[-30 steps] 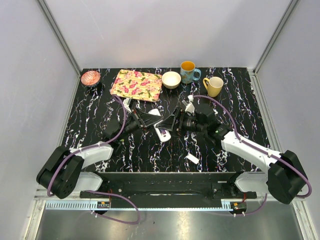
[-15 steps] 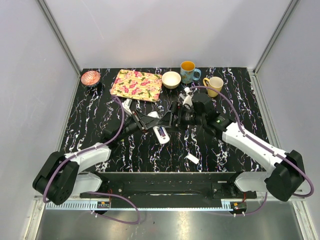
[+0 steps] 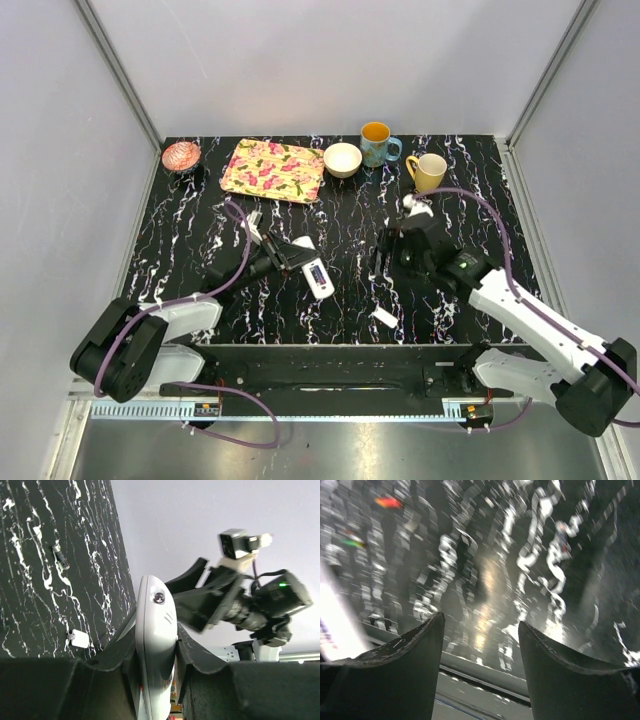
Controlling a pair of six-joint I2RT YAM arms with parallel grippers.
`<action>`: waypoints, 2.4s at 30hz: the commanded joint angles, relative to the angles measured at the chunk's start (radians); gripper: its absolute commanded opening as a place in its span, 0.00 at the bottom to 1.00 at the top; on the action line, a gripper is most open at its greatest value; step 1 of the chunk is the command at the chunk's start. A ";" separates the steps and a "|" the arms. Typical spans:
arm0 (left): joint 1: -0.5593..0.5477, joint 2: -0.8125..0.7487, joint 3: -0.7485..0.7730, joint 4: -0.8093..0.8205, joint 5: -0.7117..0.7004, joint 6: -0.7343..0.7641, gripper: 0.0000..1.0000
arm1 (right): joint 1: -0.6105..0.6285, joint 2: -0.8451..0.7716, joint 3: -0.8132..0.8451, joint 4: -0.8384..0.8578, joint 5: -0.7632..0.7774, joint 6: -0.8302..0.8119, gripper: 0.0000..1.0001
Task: Load the batteries into the remote control
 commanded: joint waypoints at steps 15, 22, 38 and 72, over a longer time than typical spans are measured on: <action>0.012 -0.005 -0.066 0.300 0.069 -0.101 0.00 | -0.001 0.011 -0.168 0.536 -0.442 0.223 0.85; 0.003 -0.026 -0.039 0.248 0.070 -0.082 0.00 | 0.005 0.099 -0.103 0.571 -0.490 0.192 0.78; 0.000 -0.025 0.013 0.188 0.081 -0.071 0.00 | 0.058 0.183 -0.025 0.482 -0.516 0.073 0.74; -0.011 -0.067 0.062 0.455 0.058 -0.257 0.00 | 0.058 0.252 -0.073 0.462 -0.473 0.040 0.68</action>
